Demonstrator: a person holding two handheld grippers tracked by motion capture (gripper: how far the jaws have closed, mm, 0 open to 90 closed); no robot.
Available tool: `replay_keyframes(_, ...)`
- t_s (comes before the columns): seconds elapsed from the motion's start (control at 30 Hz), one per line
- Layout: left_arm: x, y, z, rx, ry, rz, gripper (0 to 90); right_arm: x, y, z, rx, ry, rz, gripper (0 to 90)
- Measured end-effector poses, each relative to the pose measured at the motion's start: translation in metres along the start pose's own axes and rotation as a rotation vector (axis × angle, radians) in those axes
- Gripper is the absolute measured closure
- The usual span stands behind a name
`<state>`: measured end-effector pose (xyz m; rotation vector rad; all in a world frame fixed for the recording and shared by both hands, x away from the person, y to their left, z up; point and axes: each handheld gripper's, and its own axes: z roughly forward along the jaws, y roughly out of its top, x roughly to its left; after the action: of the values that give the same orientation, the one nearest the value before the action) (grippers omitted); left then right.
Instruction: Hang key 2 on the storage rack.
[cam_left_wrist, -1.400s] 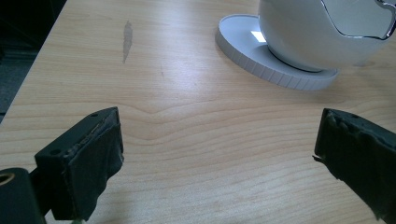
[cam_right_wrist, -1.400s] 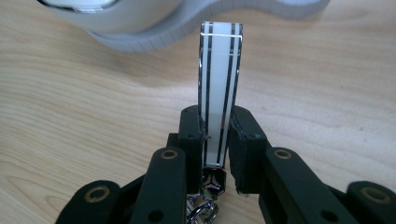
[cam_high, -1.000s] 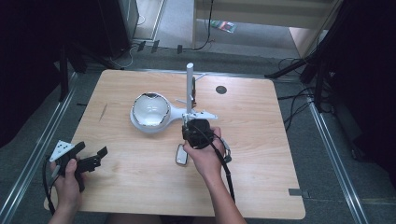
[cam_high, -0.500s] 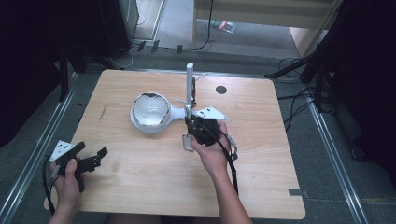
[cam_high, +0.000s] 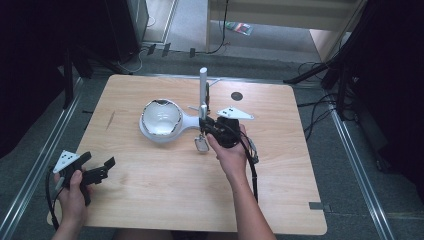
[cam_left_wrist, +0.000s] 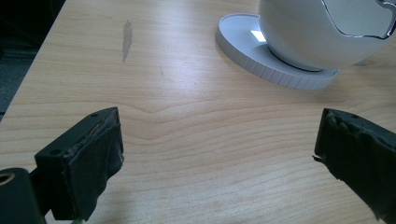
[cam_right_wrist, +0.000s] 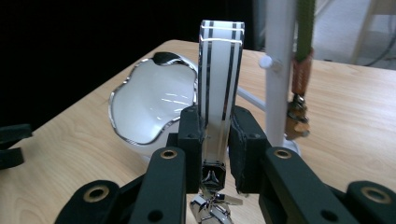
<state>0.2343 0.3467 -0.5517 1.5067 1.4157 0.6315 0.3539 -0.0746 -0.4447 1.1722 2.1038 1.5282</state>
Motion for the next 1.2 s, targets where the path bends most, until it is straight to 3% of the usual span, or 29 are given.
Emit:
replay_keyframes(0.17, 0.0, 0.0, 0.0, 0.0, 0.001, 0.001, 1.7, -0.001, 0.008, 0.003, 0.001, 0.039, -0.01, 77.2)
replay_keyframes(0.3, 0.0, 0.0, 0.0, 0.0, 0.0, 0.0, 1.7, -0.01, 0.011, 0.007, 0.0, 0.085, 0.009, 77.2)
replay_keyframes(0.67, 0.0, 0.0, 0.0, 0.003, -0.002, -0.002, 1.7, -0.029, 0.013, 0.016, 0.022, 0.105, 0.044, 77.3)
replay_keyframes(0.97, 0.0, 0.0, 0.0, 0.005, -0.003, -0.001, 1.7, -0.043, 0.012, 0.021, 0.032, 0.171, 0.086, 77.2)
replay_keyframes(1.2, 0.0, 0.0, 0.0, 0.004, -0.004, 0.001, 1.7, -0.049, 0.015, 0.023, 0.049, 0.206, 0.083, 77.1)
